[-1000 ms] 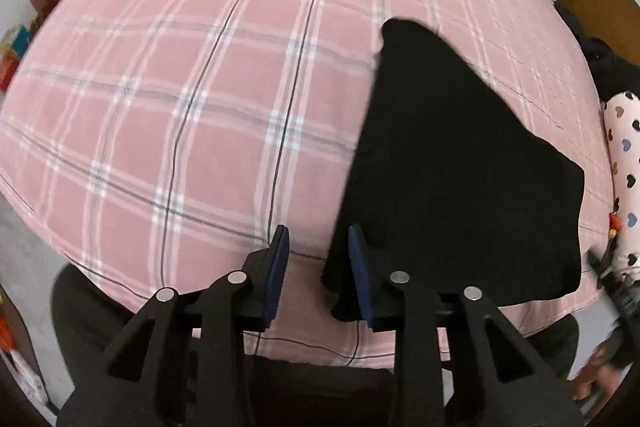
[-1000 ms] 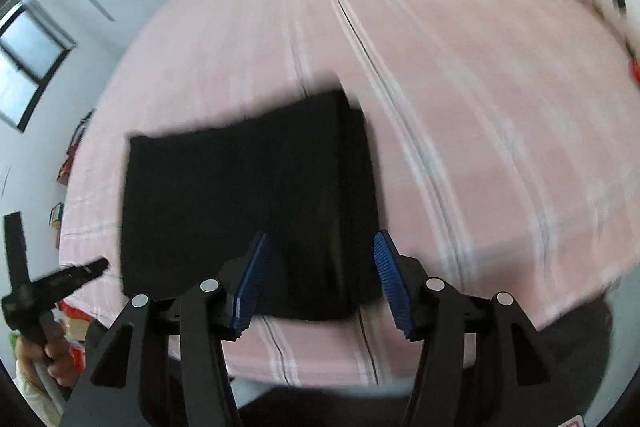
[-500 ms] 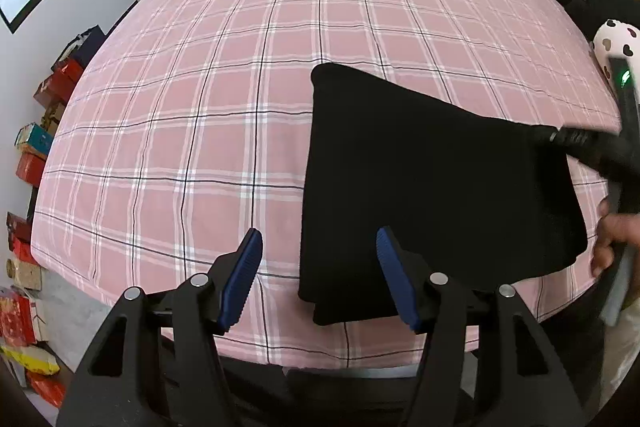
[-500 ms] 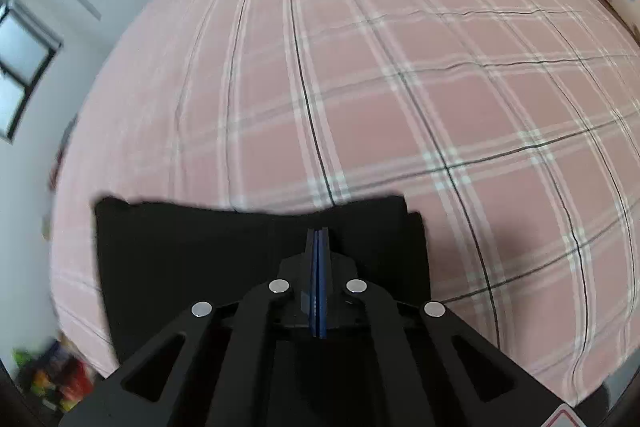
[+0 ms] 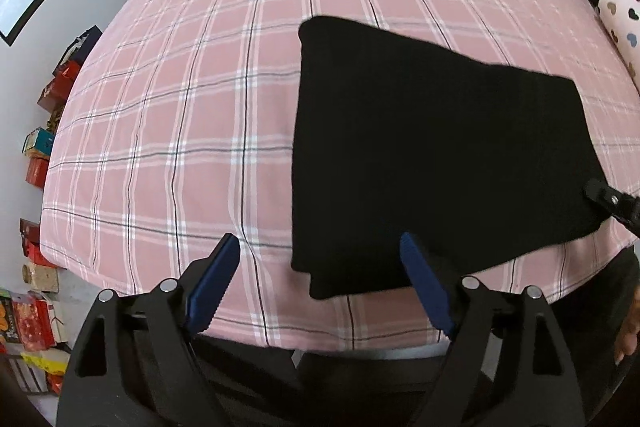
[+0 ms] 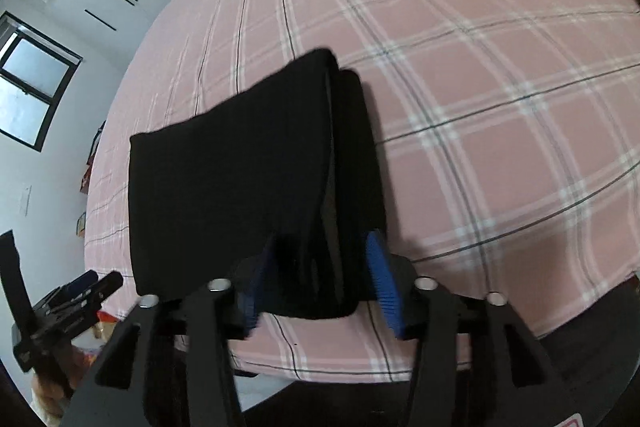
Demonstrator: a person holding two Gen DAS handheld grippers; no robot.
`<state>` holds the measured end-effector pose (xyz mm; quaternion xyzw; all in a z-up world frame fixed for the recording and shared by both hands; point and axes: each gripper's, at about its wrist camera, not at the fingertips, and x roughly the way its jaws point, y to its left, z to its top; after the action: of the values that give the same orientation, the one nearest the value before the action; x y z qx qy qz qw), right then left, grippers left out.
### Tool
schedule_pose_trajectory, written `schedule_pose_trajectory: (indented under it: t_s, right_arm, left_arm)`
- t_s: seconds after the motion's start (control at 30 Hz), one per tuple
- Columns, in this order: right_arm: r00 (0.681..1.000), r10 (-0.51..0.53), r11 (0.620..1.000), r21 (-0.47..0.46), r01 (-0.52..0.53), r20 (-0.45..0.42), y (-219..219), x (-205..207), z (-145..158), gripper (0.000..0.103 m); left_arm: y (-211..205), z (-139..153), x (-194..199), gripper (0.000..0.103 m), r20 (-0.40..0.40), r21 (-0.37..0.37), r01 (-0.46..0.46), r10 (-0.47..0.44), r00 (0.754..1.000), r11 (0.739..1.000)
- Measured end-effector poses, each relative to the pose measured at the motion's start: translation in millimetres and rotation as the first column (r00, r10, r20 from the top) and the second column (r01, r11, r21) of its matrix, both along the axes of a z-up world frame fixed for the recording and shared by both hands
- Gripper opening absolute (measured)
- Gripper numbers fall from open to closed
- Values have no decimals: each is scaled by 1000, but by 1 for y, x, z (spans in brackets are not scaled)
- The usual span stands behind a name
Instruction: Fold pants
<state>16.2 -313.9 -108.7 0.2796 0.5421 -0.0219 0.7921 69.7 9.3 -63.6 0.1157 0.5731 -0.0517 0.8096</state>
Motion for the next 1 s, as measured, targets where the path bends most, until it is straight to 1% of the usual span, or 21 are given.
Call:
schedule_pose_trajectory:
  t_s: [0.03,0.07,0.1,0.17,0.23,0.33,0.37,0.4,0.43,0.5,0.53,0.57,0.6,0.63,0.67,0.73,0.77,0.8,0.87,0.93,1.0]
  right_arm:
    - [1000,15,999,-30,-15,-2,5,6,-2,47]
    - [1000,31,998,-48,-31,1,11,10,0,27]
    - [999,50,997,-59,-50,0,16,15,3,18]
    - [993,108,992,-72,-105,36,26,21,20,16]
    - [977,164,985,-76,-155,133,41,26,58,15]
    - [944,206,977,-101,-186,256,51,23,107,15]
    - [937,213,975,-122,-186,276,50,21,115,15]
    - [940,215,973,-145,-182,263,46,21,111,15]
    - [949,215,970,-163,-180,233,41,23,101,16]
    - [983,178,961,-219,-167,31,21,31,40,20]
    - [987,132,959,-241,-151,-92,11,30,10,22]
    - [995,63,985,-156,-75,-79,-3,20,-4,25]
    - [1000,4,997,-71,-5,-23,-13,10,-1,27]
    - [999,-52,999,-16,52,2,-20,2,3,31]
    - [998,-69,997,-31,69,0,-21,0,7,36]
    - [999,-43,996,-82,42,-3,-15,1,12,38]
    - [1000,-27,995,-94,27,-3,-12,2,15,41]
    - [1000,-18,995,-98,18,-2,-12,1,16,49]
    - [1000,-17,997,-78,18,13,-8,2,17,57]
    - [1000,-12,998,-61,12,6,-7,5,14,61]
    - [1000,8,999,-53,-8,-7,-5,4,12,61]
  left_arm:
    - [0,0,-2,81,-3,-2,1,-1,1000,1000]
    - [0,1,-4,81,-3,-3,1,-1,1000,1000]
    - [0,2,-6,82,0,-1,2,-2,1000,1000]
    - [1,3,-8,83,8,8,2,-2,1000,1000]
    - [5,3,-9,83,10,13,-4,4,1000,1000]
    - [11,9,-10,83,16,-4,-25,25,1000,1000]
    - [13,10,-11,83,18,-8,-30,30,999,1000]
    - [14,11,-10,83,19,-11,-33,33,999,999]
    - [15,11,-10,83,18,-11,-35,35,999,999]
    - [14,9,-9,83,10,-13,-37,37,999,999]
    - [14,8,-9,83,3,-17,-39,39,999,999]
    - [13,8,-10,83,-5,-23,-40,40,999,999]
    - [12,8,-11,83,-10,-27,-39,38,999,999]
    - [13,9,-12,87,-8,-25,-37,37,999,999]
    - [13,9,-14,90,-1,-18,-40,40,999,999]
    - [12,7,-13,91,0,-17,-43,43,999,999]
    - [11,5,-12,91,-10,-19,-39,38,999,999]
    - [9,3,-11,91,-16,-16,-34,34,999,999]
    - [6,3,-11,91,-10,-5,-32,32,999,999]
    - [3,5,-11,91,-12,-11,-31,31,999,999]
    - [2,4,-12,91,-15,-11,-27,27,1000,1000]
